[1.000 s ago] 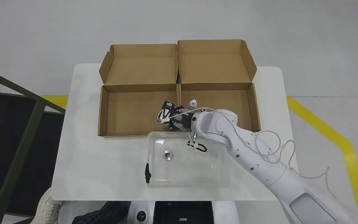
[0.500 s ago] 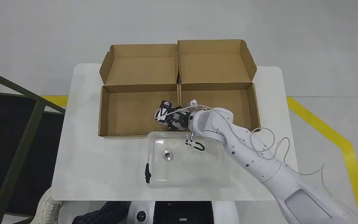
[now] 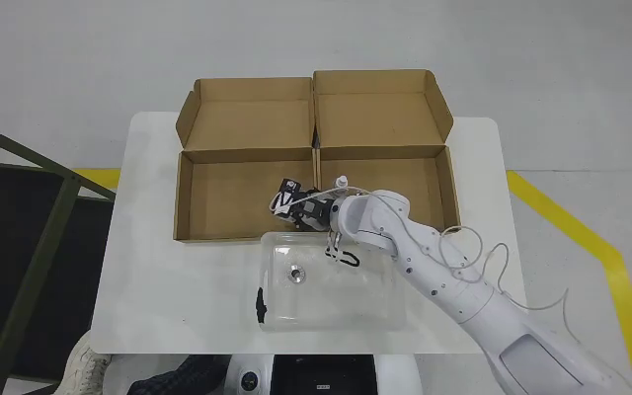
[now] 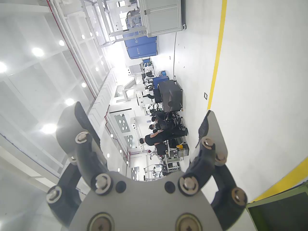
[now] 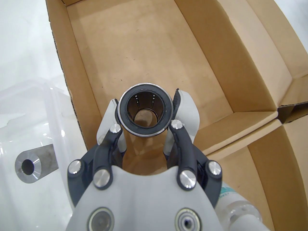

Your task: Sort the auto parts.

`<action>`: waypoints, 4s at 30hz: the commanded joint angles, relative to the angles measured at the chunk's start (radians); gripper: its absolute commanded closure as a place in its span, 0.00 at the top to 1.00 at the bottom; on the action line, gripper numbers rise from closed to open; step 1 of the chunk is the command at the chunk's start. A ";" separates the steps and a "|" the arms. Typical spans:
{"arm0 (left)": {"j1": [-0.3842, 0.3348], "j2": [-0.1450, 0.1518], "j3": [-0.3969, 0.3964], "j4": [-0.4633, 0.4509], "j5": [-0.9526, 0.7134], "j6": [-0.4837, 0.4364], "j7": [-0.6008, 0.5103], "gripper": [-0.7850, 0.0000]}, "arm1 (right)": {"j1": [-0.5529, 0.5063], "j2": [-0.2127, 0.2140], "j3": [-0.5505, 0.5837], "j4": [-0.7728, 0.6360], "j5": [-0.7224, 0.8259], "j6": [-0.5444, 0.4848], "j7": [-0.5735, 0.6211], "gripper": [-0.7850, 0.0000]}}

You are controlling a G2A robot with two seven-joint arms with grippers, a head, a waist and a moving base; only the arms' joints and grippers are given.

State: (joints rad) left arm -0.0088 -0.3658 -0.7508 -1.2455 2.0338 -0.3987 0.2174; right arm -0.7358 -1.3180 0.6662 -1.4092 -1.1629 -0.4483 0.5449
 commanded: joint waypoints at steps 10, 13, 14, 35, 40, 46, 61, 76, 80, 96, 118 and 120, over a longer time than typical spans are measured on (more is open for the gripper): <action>0.000 0.000 0.000 0.000 0.000 0.000 0.000 1.00 | -0.011 -0.007 0.015 -0.005 -0.011 -0.012 0.009 0.47; 0.000 0.000 0.000 0.000 0.000 0.000 0.000 1.00 | -0.012 -0.008 0.023 -0.011 -0.010 -0.014 0.007 0.47; 0.000 0.000 0.000 0.000 0.000 0.000 0.000 1.00 | -0.012 -0.009 0.027 -0.015 -0.010 -0.015 0.006 0.47; 0.000 0.000 0.000 0.000 0.000 0.000 0.000 1.00 | -0.216 0.052 0.169 -0.385 -0.043 -0.170 0.047 0.71; 0.000 0.000 0.000 0.000 0.000 0.000 0.000 1.00 | -0.308 0.077 0.213 -0.471 -0.076 -0.218 0.052 0.72; 0.000 0.000 0.000 0.000 0.000 0.000 0.000 1.00 | -0.395 0.100 0.247 -0.542 -0.105 -0.295 0.019 0.73; 0.000 0.000 0.000 0.000 0.000 0.000 0.000 1.00 | -0.500 0.131 0.262 -0.529 -0.301 -0.338 -0.100 0.73; 0.000 0.000 0.000 0.000 0.000 0.000 0.000 1.00 | -0.497 0.131 0.215 -0.412 -0.368 -0.319 -0.180 0.73; 0.000 0.000 0.000 0.000 0.000 0.000 0.000 1.00 | -0.478 0.125 0.192 -0.376 -0.376 -0.297 -0.192 0.71; 0.000 0.000 0.000 0.000 0.000 0.000 0.000 1.00 | -0.424 0.104 0.135 -0.278 -0.370 -0.257 -0.207 0.49; 0.000 0.000 0.000 0.000 0.000 0.000 0.000 1.00 | -0.427 0.110 0.156 -0.304 -0.346 -0.281 -0.212 0.00; 0.000 0.000 0.000 0.000 0.000 0.000 0.000 1.00 | -0.432 0.112 0.165 -0.318 -0.341 -0.287 -0.213 0.00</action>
State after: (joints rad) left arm -0.0088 -0.3658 -0.7508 -1.2455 2.0338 -0.3987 0.2174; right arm -1.1653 -1.2069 0.8264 -1.7202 -1.5065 -0.7327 0.3320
